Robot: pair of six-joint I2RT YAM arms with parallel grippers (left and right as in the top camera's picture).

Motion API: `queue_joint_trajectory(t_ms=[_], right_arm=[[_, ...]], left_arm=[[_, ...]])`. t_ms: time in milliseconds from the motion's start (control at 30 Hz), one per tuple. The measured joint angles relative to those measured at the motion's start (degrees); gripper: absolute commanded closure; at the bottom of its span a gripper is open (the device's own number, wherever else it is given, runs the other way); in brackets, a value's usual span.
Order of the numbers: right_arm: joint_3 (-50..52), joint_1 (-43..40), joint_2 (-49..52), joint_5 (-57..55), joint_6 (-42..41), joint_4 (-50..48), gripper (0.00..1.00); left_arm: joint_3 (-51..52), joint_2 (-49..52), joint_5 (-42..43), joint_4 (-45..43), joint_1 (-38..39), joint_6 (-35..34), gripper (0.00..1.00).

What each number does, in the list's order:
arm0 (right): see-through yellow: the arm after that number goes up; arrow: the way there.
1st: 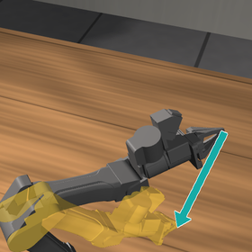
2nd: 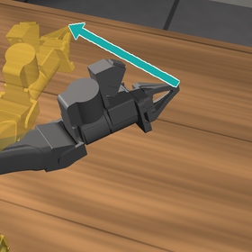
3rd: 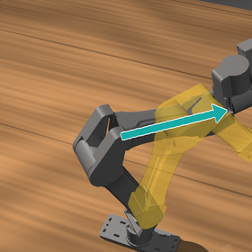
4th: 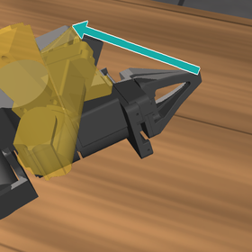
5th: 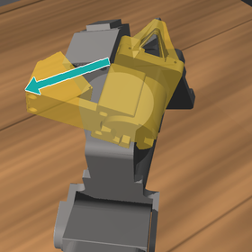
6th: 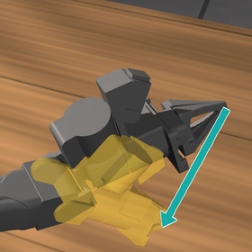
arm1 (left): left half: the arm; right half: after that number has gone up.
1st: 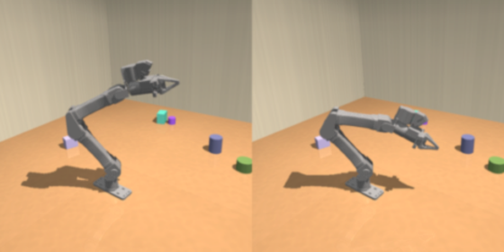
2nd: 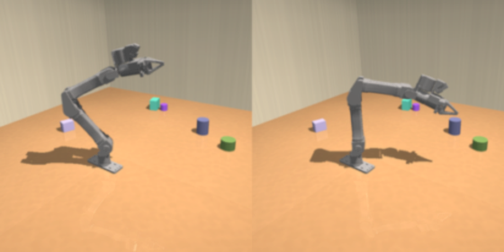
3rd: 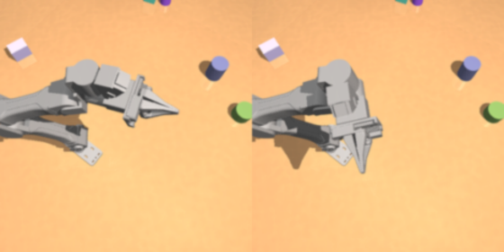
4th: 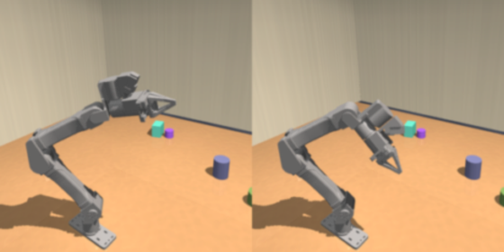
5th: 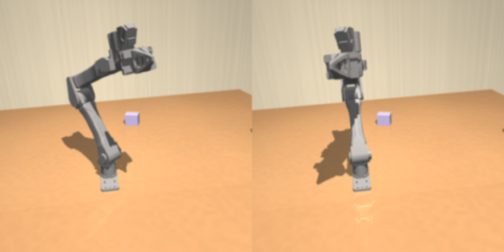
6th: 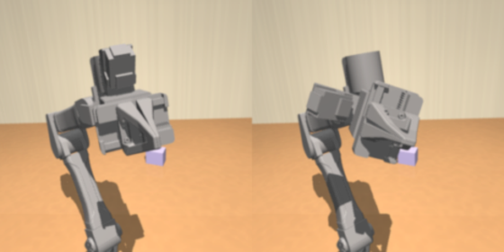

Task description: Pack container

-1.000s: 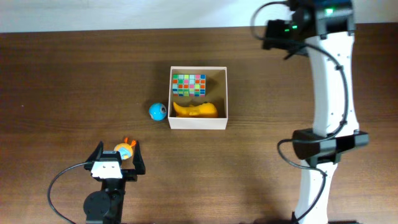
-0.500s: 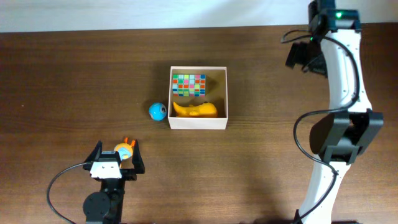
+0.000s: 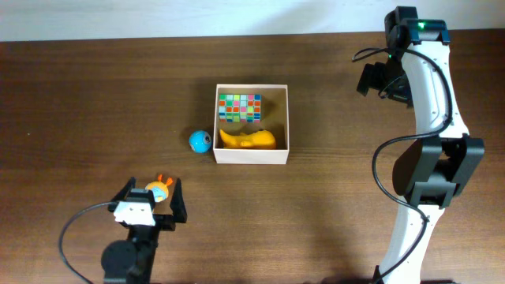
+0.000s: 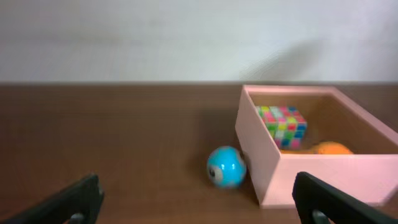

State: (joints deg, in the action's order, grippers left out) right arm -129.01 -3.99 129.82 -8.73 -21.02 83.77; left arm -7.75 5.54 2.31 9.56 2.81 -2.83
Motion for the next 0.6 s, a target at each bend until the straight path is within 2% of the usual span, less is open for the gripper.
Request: queue_joint_trajectory(t_ms=[233,333,367,433,600], right_arm=[[0.0,0.0,0.0,0.0,0.0,0.1,0.01],[0.0,0.0,0.0,0.0,0.0,0.2,0.01],[0.0,0.0,0.0,0.0,0.0,0.0,0.01],[0.0,0.0,0.0,0.0,0.0,0.1,0.01],[0.1,0.0,0.0,0.2,0.0,0.1,0.01]], left_arm=[[-22.6,21.2,-1.3,14.7,0.0,0.0,0.01],[-33.9,35.2,-1.6,24.0,0.0,0.0,0.01],[-35.2,37.5,-1.7,25.1,0.0,0.0,0.01],[-40.8,44.8,-1.7,34.0,0.0,0.0,0.01],[-50.8,60.5,-0.7,47.3,0.0,0.0,0.01]])
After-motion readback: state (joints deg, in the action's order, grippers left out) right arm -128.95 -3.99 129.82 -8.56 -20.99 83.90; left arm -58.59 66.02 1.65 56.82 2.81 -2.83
